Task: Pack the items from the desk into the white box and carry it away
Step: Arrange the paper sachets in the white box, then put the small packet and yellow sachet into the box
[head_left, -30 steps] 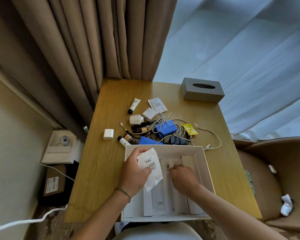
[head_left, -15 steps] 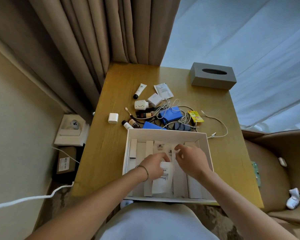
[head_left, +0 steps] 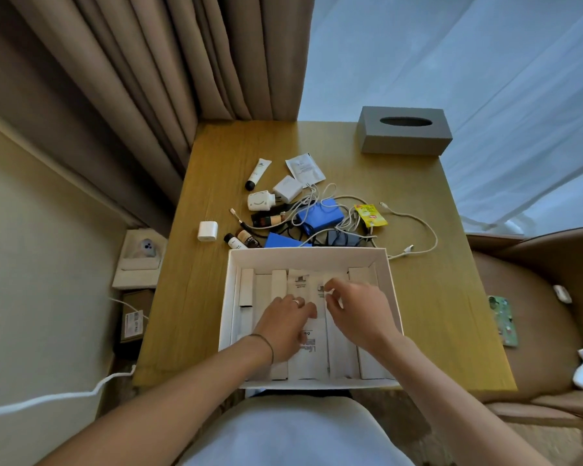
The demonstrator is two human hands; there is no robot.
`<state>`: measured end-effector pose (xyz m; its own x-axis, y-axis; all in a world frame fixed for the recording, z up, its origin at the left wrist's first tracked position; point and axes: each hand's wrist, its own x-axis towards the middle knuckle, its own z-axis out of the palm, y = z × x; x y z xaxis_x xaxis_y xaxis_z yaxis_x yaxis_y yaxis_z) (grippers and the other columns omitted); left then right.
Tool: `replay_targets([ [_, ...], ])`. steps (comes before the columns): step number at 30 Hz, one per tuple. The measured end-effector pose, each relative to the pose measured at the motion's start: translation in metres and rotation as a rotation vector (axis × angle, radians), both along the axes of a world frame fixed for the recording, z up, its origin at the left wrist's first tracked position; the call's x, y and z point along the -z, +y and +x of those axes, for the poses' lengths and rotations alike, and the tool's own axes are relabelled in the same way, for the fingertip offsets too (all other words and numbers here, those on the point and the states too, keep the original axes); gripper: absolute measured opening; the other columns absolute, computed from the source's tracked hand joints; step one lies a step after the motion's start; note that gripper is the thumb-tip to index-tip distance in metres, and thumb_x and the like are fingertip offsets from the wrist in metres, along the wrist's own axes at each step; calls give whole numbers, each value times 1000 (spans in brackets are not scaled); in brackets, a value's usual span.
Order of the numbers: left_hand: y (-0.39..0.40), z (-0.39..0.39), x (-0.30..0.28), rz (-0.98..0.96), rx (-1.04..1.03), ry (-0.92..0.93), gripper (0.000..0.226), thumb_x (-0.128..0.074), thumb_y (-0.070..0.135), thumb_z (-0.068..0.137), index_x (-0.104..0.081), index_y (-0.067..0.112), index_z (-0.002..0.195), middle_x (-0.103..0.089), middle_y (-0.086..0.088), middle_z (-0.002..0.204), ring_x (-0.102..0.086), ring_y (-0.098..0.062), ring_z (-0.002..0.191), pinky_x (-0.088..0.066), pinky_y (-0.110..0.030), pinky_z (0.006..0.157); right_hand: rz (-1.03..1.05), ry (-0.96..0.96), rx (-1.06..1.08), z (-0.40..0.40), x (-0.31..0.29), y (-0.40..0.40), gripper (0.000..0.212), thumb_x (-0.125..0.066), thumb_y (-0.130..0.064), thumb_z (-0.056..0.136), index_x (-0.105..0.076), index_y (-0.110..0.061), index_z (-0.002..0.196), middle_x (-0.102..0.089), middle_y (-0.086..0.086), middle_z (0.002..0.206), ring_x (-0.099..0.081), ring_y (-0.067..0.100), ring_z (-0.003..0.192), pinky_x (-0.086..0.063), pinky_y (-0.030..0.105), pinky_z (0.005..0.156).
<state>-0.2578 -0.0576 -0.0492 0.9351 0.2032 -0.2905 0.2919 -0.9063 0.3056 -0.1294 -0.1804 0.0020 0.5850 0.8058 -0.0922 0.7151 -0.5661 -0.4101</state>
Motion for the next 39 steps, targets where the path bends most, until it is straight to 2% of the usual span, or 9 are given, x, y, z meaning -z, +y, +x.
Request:
replay_targets([
  [6, -1, 7, 1, 134, 89, 74, 50, -68, 29, 87, -53, 23, 135, -52, -7, 130, -44, -28, 120, -36, -39, 100, 31, 18, -4, -3, 1, 1, 24, -54, -23, 97, -71, -24, 114, -77, -7, 98, -71, 13, 83, -57, 31, 72],
  [10, 1, 5, -13, -27, -14, 40, 53, -63, 29, 93, -48, 26, 143, -57, -3, 133, -51, -25, 119, -42, -37, 102, 49, 24, 16, 5, -5, 9, 23, -54, -24, 97, -72, -24, 112, -78, -7, 100, -71, 15, 82, -57, 31, 70],
  [13, 9, 3, -39, -201, -153, -145, 47, -60, 27, 95, -49, 32, 141, -59, 6, 134, -54, -15, 123, -45, -30, 105, 104, 37, 67, 17, -18, 20, 21, -56, -28, 97, -72, -26, 110, -78, -8, 95, -70, 13, 79, -56, 31, 69],
  [18, 34, 18, -87, -260, -253, -441, 38, -57, 24, 94, -58, 33, 130, -66, 16, 112, -58, 1, 105, -46, -12, 90, 251, 68, 140, 45, -45, 46, 16, -57, -32, 95, -72, -28, 95, -75, -9, 79, -65, 9, 66, -50, 31, 60],
  [22, 62, 47, -107, -327, -376, -546, 35, -60, 15, 93, -63, 28, 125, -66, 17, 108, -59, 4, 106, -46, -12, 90, 265, 103, 153, 69, -61, 74, 17, -56, -32, 97, -72, -27, 93, -74, -9, 75, -62, 11, 59, -38, 27, 50],
  [25, 85, 68, -112, -370, -475, -548, 35, -61, 7, 92, -65, 27, 121, -67, 13, 107, -61, 1, 105, -51, -16, 88, 239, 157, 188, 93, -66, 97, 19, -55, -32, 97, -73, -26, 100, -76, -4, 83, -66, 16, 69, -49, 30, 56],
  [27, 99, 81, -111, -369, -541, -520, 35, -61, 6, 92, -65, 27, 120, -66, 11, 106, -61, 0, 104, -47, -6, 82, 215, 216, 230, 111, -66, 113, 20, -55, -33, 97, -73, -25, 103, -76, -2, 89, -69, 20, 75, -57, 37, 65],
  [33, 130, 114, -101, -375, -671, -436, 41, -61, 4, 90, -61, 42, 104, -64, 15, 108, -59, 0, 106, -50, -17, 83, 122, 328, 303, 164, -36, 163, 23, -54, -27, 90, -75, -27, 100, -77, -2, 94, -67, 18, 73, -56, 33, 64],
  [39, 148, 135, -74, -351, -748, -344, 39, -58, 8, 92, -61, 44, 106, -62, 16, 110, -59, 2, 104, -45, -7, 73, 49, 312, 272, 207, 12, 218, 28, -53, -21, 86, -76, -21, 102, -76, 3, 107, -69, 24, 87, -59, 37, 74],
])
